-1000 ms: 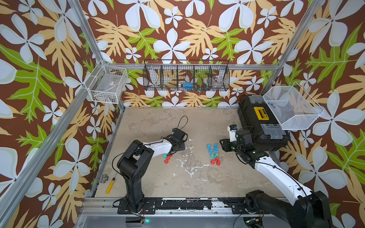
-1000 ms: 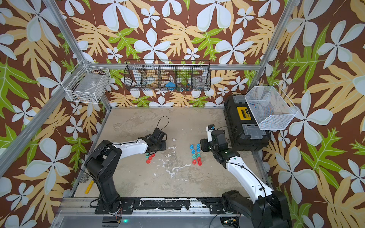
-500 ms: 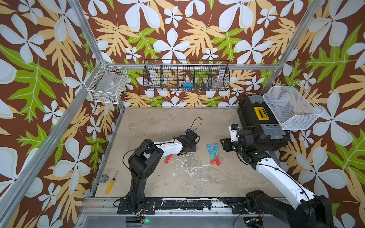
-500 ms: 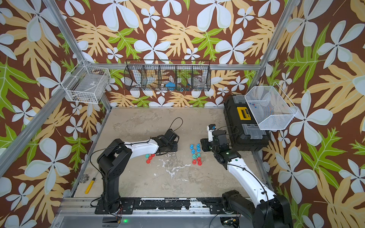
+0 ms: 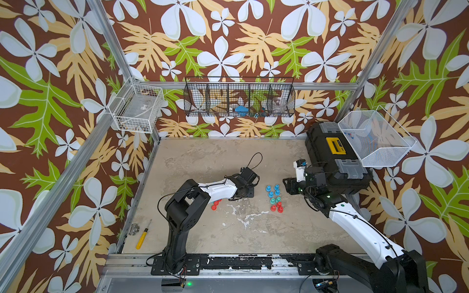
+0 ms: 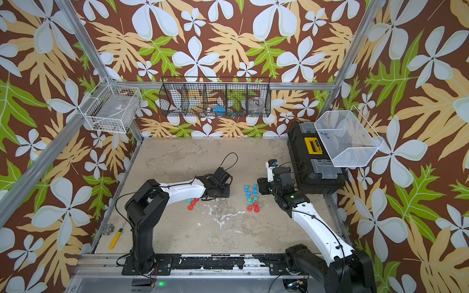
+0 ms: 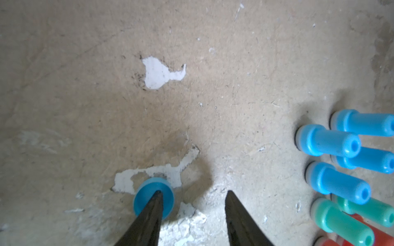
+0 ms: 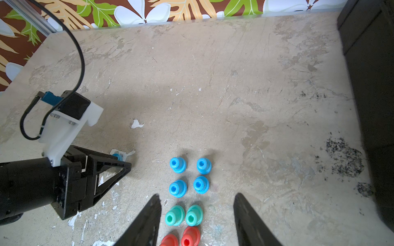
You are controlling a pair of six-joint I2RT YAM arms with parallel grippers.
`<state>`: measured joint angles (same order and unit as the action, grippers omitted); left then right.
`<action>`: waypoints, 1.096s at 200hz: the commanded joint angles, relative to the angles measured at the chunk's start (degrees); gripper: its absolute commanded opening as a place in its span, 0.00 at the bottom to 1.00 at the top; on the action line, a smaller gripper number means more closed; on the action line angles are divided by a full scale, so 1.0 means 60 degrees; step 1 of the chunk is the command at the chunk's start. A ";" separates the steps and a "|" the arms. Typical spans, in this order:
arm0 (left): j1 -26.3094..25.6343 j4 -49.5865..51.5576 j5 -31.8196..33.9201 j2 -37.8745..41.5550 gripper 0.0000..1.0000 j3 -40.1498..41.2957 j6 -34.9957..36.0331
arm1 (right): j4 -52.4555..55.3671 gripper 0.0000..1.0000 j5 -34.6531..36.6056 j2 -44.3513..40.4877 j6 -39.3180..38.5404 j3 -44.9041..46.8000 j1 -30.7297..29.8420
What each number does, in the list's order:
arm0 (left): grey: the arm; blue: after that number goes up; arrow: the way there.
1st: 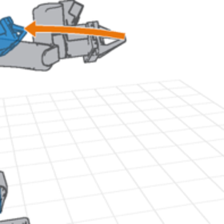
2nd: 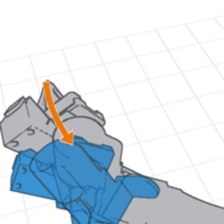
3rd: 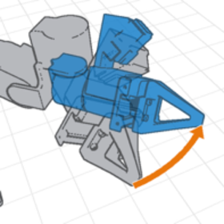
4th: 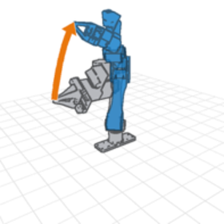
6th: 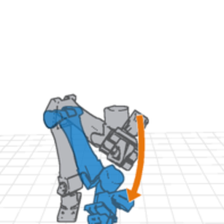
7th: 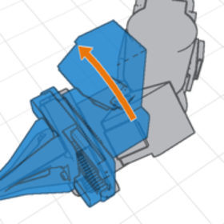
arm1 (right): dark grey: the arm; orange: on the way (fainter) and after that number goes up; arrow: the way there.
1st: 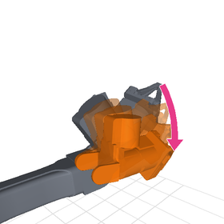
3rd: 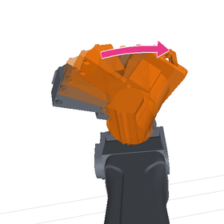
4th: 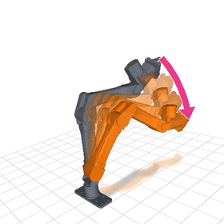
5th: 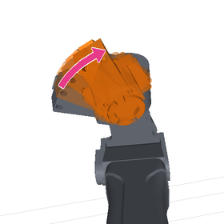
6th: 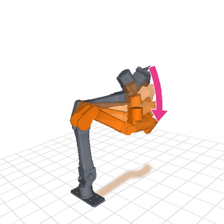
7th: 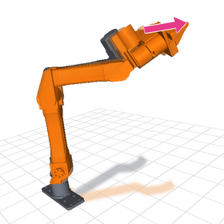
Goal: Close the stamp cap
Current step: Move the cover to the center of the board, then pick up the stamp from the center of the board.
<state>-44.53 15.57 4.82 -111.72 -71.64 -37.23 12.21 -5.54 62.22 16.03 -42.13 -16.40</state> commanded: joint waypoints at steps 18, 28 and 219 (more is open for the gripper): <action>-0.0037 0.0306 0.0092 0.0425 0.55 -0.0052 -0.0006 | 0.0175 0.57 0.0074 0.0053 -0.0160 -0.0169 -0.0005; -0.0036 0.0313 0.0051 0.0648 0.56 0.0032 0.0023 | 0.0241 0.56 0.0055 0.0108 -0.0193 -0.0239 -0.0004; 0.2017 0.0355 0.1484 1.1213 0.58 0.5758 0.2024 | 0.4001 0.52 0.1172 0.5715 -0.1427 -0.5193 -0.1807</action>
<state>-32.62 16.58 7.57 -49.41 -40.10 -26.65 33.28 -1.74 94.74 8.16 -72.14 -27.03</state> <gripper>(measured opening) 0.581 0.521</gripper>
